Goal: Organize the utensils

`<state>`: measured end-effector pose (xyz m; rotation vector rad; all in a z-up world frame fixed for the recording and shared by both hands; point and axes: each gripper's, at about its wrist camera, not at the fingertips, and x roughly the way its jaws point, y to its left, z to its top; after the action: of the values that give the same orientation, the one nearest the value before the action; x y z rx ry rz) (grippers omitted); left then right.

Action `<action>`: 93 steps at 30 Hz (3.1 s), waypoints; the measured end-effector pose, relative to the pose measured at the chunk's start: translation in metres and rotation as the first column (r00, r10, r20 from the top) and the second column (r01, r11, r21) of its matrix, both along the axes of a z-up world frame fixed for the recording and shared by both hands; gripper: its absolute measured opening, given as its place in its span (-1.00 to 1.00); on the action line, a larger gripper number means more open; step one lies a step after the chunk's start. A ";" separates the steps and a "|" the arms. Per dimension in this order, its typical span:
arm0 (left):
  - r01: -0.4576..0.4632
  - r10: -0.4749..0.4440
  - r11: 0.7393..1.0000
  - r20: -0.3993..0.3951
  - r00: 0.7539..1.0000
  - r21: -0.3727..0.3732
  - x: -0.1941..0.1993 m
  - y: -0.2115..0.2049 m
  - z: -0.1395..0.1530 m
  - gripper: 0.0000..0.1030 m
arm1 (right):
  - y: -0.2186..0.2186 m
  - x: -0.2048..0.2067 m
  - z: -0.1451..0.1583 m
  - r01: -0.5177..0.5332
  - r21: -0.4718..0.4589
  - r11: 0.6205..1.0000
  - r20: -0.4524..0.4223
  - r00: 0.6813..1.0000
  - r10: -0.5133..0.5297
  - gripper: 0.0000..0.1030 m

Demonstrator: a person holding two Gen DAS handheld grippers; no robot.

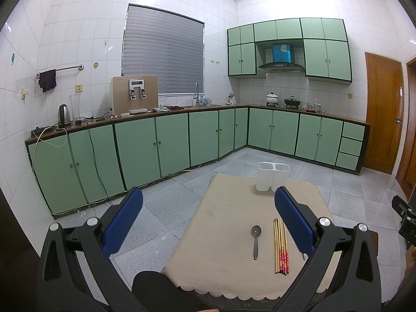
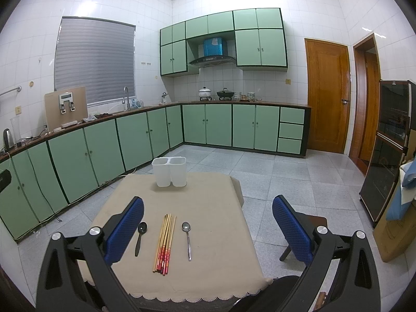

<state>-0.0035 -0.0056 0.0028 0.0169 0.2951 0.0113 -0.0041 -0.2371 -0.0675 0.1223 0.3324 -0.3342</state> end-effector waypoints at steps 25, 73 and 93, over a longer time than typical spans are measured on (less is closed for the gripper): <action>0.001 -0.001 1.000 -0.008 1.000 -0.002 0.002 0.002 -0.005 0.91 | -0.004 0.002 -0.002 -0.003 0.003 1.000 -0.005 1.000 0.003 0.89; 0.282 -0.277 0.956 -0.568 0.775 -0.082 0.225 -0.091 -0.289 0.12 | -0.034 0.198 -0.258 -0.224 0.288 0.931 -0.462 0.819 0.340 -0.59; 0.298 -0.269 0.953 -0.575 0.773 -0.045 0.228 -0.098 -0.309 -0.51 | -0.039 0.205 -0.265 -0.207 0.268 0.941 -0.470 0.825 0.315 -0.81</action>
<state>0.2248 -0.1035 -0.3060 0.1159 0.9044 -0.2965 0.2006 -0.2758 -0.3329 0.1898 0.9046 -0.0473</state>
